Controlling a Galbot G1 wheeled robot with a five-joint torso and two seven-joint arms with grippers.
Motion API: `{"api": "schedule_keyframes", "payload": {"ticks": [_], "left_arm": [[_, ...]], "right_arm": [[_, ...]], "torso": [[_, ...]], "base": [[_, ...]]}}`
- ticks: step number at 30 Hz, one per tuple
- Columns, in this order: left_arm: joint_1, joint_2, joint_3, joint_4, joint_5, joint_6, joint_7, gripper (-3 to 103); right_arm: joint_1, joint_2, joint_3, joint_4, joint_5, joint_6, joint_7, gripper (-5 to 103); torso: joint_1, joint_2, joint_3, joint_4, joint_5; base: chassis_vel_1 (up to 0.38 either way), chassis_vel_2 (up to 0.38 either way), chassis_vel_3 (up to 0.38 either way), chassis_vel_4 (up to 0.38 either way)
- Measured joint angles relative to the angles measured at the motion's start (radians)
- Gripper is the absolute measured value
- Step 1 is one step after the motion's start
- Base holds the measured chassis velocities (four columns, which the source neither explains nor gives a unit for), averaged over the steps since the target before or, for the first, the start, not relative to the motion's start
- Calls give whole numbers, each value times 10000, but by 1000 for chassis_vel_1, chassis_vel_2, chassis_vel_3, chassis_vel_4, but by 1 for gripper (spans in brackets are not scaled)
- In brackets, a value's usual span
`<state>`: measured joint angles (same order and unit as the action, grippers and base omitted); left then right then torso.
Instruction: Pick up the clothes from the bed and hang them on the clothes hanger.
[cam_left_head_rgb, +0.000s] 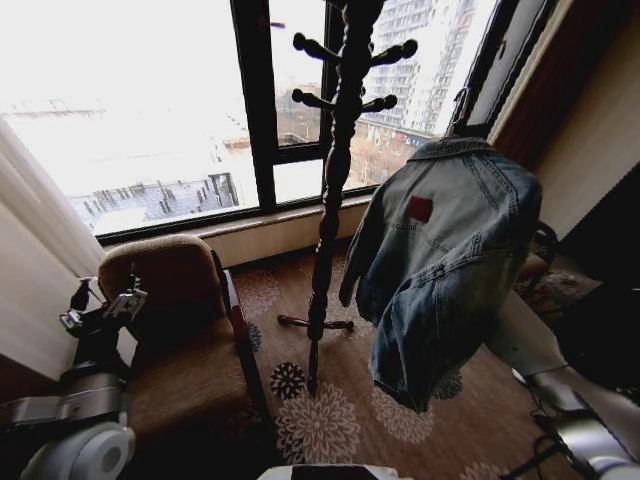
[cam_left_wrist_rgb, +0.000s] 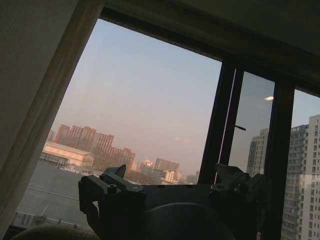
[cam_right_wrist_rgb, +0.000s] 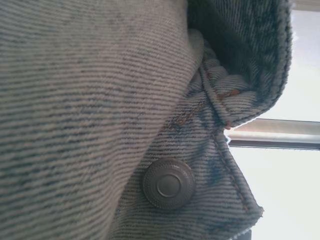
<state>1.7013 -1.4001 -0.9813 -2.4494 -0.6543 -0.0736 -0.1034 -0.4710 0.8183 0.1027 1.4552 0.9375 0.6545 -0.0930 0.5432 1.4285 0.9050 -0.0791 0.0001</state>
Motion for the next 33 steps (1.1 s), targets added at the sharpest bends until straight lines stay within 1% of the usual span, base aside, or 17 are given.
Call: {"api": "schedule_keyframes", "payload": {"ticks": [7, 11, 16, 19, 25, 33], "left_arm": [[-51, 9, 67, 42, 3, -24, 35, 100], [-53, 11, 63, 80, 2, -81, 58, 100], [-65, 33, -19, 146, -37, -141, 79, 100], [-84, 43, -49, 176, -76, -148, 81, 100], [-170, 51, -50, 262, -95, -158, 84, 100], [-200, -1, 11, 282, -54, -159, 89, 100]], "right_arm": [[67, -27, -287, 75, -11, 0, -65, 16], [488, 58, -721, -118, -14, 13, -107, 16], [1415, 395, -1554, -460, -14, 41, -112, 16], [1667, 553, -1821, -563, -32, 43, -107, 16], [1976, 685, -2163, -789, -55, 54, -130, 16], [2093, 689, -2309, -850, -51, 65, -235, 16]], "torso": [[6, -1, 2, 2, -1], [3, -1, 1, 0, -2], [5, -1, 2, 4, -3], [6, -1, 3, 5, -3], [4, -1, 2, 1, -2], [5, -1, 2, 1, -2]], "base": [[0, 0, 0, 0], [0, 0, 0, 0], [0, 0, 0, 0], [0, 0, 0, 0], [0, 0, 0, 0], [0, 0, 0, 0]]}}
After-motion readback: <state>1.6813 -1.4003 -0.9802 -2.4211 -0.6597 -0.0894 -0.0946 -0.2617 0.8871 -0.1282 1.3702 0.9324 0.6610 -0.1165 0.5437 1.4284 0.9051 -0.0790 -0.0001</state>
